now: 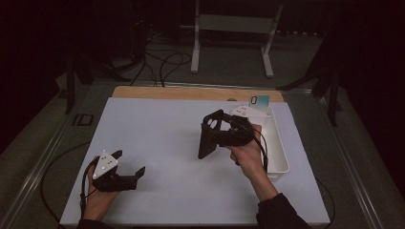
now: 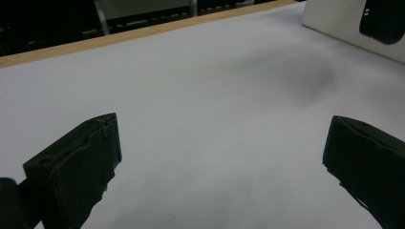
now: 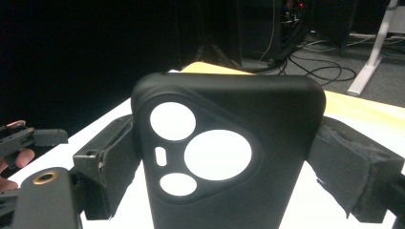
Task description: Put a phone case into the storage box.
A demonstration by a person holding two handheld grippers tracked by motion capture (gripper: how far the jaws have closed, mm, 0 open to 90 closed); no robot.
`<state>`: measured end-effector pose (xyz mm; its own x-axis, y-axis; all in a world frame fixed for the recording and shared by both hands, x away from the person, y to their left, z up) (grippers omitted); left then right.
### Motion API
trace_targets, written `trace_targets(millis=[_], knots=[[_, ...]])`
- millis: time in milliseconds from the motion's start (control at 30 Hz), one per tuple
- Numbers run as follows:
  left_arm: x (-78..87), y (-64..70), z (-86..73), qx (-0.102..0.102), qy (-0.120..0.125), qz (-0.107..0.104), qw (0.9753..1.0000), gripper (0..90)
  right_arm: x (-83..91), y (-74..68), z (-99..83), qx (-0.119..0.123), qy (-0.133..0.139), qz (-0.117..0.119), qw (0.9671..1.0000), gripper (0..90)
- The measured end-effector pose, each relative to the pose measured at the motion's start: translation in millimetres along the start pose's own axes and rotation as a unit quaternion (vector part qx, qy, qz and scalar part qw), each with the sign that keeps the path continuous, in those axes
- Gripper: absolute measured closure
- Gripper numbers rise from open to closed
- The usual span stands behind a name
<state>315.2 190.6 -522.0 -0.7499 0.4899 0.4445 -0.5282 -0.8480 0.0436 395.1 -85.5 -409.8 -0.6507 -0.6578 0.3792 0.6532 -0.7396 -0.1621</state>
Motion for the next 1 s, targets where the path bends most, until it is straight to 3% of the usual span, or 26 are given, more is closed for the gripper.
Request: trace_targets(millis=[1000], knots=[[-1.1, -1.6, -3.9, -0.007, -0.009, 0.012, 0.9999, 0.0, 6.3, 56.2, 31.2, 0.011, 0.012, -0.067, 0.9976, 14.4]])
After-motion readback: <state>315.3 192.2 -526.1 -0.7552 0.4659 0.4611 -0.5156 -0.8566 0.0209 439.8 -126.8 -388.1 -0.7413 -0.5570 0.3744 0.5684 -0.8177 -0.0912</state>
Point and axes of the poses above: each handheld gripper's, and its own axes: x roughly backward along the jaws, z roughly out of its top, y roughly to its right, the point moved 9 cm from there along -x, roughly forward along the jaws, and after that the axes turned 2 degrees about x, right-handed, at the moved point
